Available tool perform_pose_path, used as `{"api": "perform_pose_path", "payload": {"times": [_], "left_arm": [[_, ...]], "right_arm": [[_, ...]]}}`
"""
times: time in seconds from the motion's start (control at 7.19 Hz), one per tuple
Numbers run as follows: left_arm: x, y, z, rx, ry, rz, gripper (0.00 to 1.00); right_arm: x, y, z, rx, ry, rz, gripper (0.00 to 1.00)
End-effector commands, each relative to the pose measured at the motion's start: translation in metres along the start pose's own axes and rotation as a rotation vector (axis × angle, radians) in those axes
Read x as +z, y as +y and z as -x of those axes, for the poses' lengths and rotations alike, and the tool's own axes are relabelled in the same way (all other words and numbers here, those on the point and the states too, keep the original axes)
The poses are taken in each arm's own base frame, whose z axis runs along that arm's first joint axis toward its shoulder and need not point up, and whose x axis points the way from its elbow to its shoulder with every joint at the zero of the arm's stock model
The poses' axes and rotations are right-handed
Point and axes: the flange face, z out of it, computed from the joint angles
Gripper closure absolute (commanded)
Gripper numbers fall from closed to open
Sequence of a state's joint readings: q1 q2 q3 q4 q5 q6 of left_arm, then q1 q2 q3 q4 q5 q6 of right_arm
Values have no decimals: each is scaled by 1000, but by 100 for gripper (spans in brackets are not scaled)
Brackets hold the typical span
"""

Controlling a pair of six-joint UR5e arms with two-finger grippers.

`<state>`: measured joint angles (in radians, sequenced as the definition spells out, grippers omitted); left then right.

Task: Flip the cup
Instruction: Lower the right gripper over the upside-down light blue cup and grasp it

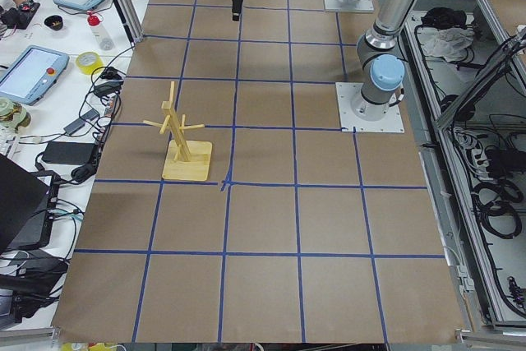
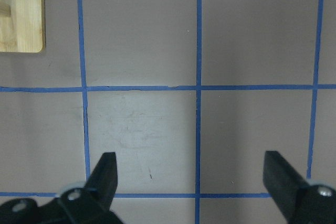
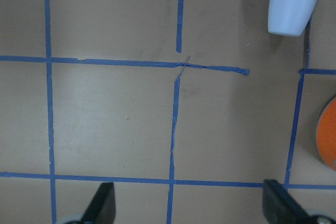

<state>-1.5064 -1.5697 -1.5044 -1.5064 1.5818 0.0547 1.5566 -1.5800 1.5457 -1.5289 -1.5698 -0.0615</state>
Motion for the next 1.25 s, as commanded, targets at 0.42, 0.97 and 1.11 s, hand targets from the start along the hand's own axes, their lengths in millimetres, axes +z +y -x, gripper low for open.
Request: {"api": "perform_pose_path", "payload": {"times": [0.42,0.97,1.11], "left_arm": [[0,0,0,-1,-1,0,0],[0,0,0,1,0,0,0],[0,0,0,2,0,0,0]], "right_arm": [[47,-58,-92,170,-4,-7,0],[145,-114,-129,205,0,-14,0],[174,-125,-139,210,31,-43,0]]}}
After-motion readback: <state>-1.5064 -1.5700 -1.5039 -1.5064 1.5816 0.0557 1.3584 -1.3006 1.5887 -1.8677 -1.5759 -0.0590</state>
